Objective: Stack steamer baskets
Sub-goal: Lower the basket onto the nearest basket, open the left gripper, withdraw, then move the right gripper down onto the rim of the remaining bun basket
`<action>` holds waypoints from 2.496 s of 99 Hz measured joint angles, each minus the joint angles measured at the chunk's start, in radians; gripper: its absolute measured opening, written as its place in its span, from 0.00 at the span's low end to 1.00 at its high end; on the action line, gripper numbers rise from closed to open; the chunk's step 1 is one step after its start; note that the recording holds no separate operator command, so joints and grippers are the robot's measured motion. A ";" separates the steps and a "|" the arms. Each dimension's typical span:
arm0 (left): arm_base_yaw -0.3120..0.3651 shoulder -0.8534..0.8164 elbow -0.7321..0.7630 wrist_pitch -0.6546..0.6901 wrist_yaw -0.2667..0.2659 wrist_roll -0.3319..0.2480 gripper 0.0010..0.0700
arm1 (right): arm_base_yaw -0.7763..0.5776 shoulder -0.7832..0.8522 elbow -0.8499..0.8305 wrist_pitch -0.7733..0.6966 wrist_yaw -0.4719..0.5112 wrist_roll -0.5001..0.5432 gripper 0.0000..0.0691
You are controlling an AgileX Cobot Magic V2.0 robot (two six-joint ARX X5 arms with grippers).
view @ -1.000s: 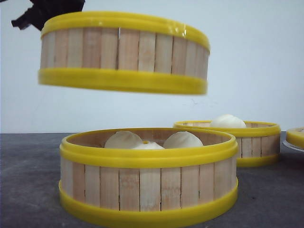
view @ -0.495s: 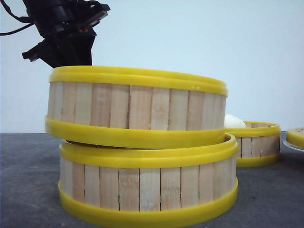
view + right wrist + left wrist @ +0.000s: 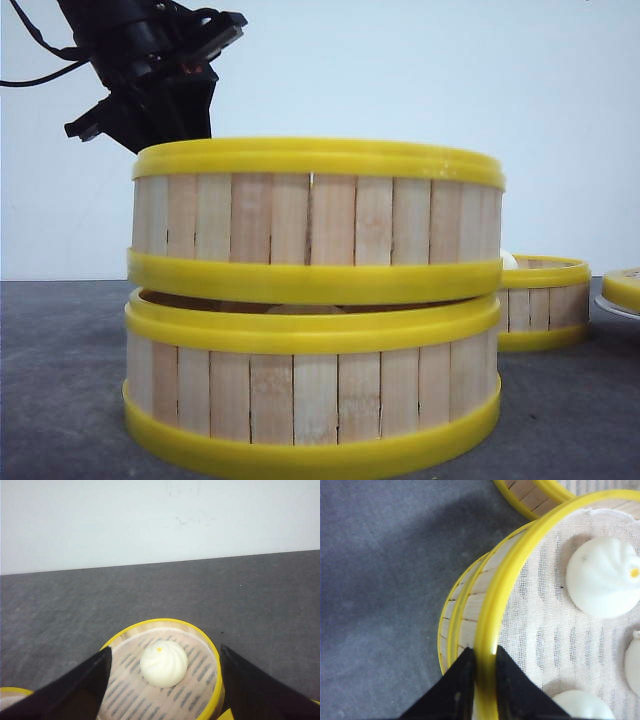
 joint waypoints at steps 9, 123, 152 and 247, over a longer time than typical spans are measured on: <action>0.000 0.002 0.000 0.000 0.000 0.000 0.03 | 0.000 0.000 0.000 0.000 0.000 0.000 0.62; 0.001 0.037 -0.003 -0.005 -0.013 0.000 0.37 | 0.000 0.000 0.000 -0.011 0.003 -0.007 0.62; 0.021 -0.140 -0.006 0.160 -0.013 -0.014 0.38 | 0.000 0.010 0.001 -0.014 0.003 -0.007 0.59; -0.006 -1.191 -0.712 0.394 -0.264 -0.106 0.38 | -0.031 0.686 0.361 -0.208 0.023 -0.052 0.57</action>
